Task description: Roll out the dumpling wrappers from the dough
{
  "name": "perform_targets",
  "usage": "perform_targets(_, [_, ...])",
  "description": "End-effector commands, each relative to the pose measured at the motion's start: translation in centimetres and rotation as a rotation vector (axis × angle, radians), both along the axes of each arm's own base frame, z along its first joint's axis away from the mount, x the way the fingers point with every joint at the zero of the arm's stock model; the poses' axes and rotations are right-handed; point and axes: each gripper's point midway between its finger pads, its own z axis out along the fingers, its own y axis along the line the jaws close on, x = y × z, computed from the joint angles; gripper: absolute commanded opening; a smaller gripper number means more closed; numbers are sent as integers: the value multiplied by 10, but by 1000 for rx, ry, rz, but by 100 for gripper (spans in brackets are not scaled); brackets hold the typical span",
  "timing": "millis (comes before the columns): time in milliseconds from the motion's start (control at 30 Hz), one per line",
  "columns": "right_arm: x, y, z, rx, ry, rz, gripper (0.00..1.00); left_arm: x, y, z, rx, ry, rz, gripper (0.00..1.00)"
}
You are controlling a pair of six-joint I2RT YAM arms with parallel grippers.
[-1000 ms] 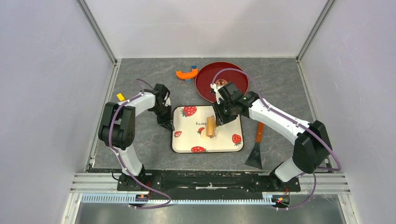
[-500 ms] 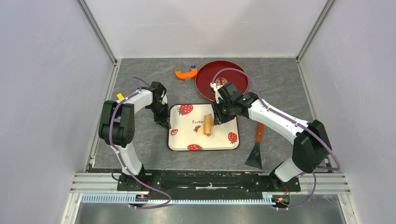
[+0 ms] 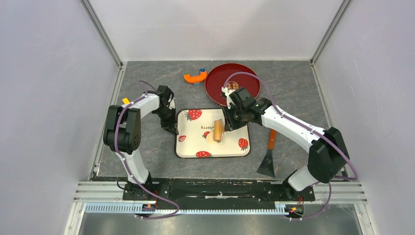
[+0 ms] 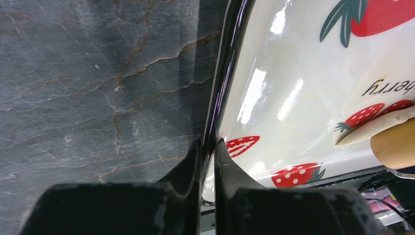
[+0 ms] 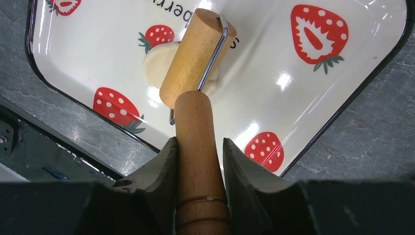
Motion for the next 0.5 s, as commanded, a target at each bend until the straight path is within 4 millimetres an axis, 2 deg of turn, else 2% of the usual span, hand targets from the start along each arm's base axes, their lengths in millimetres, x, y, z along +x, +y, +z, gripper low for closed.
perform_targets(0, [-58, -161, -54, -732, 231, -19, 0, -3, 120, -24, 513, 30, -41, 2])
perform_targets(467, [-66, -166, -56, -727, 250, -38, 0, -4, 122, -24, 524, 32, -45, 2])
